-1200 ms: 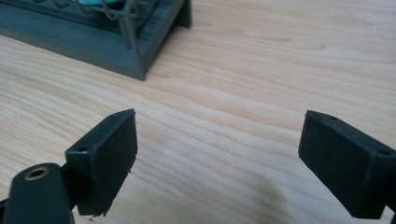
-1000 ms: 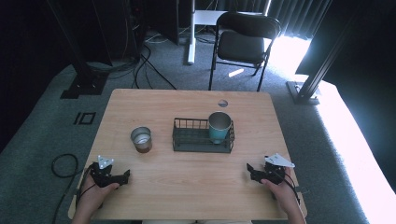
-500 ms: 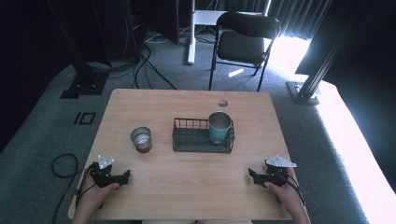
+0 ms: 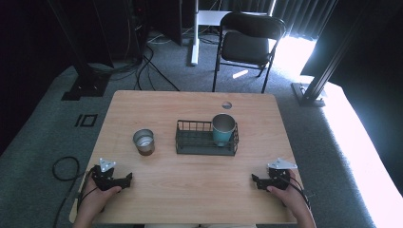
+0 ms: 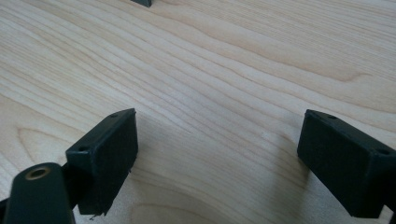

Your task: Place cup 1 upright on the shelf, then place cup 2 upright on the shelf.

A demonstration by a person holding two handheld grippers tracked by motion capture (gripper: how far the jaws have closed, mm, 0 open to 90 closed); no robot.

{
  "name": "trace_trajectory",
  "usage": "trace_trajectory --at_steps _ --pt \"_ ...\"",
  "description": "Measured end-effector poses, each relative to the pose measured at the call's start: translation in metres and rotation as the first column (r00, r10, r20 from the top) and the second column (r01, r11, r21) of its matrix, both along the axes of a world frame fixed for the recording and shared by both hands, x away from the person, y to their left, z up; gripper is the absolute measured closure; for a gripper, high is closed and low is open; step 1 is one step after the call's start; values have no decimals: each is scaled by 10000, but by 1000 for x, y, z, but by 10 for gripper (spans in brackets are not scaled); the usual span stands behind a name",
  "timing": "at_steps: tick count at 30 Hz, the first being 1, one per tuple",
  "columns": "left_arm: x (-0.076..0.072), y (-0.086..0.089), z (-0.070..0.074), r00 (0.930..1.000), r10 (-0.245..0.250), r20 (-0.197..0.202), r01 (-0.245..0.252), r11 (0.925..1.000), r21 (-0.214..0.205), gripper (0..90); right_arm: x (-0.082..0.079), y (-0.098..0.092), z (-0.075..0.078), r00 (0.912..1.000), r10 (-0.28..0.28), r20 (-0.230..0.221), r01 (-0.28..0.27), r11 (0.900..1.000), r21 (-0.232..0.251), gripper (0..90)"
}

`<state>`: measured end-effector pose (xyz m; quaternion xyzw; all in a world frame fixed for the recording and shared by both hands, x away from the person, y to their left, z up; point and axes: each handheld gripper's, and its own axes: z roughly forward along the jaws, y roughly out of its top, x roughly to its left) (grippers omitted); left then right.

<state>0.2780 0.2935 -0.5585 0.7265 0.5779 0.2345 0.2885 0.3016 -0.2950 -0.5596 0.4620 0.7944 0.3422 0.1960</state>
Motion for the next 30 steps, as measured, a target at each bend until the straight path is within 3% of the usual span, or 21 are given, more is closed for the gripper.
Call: trace_trajectory --at_steps 15,30 --pt "-2 -1 0 10000 55 -8 -55 10000 -26 21 0 0 0 10000 -3 -1 3 10000 -1 118" --pt "-6 0 2 9970 -755 156 756 9971 -42 25 0 0 0 10000 -1 -7 1 10000 4 118"
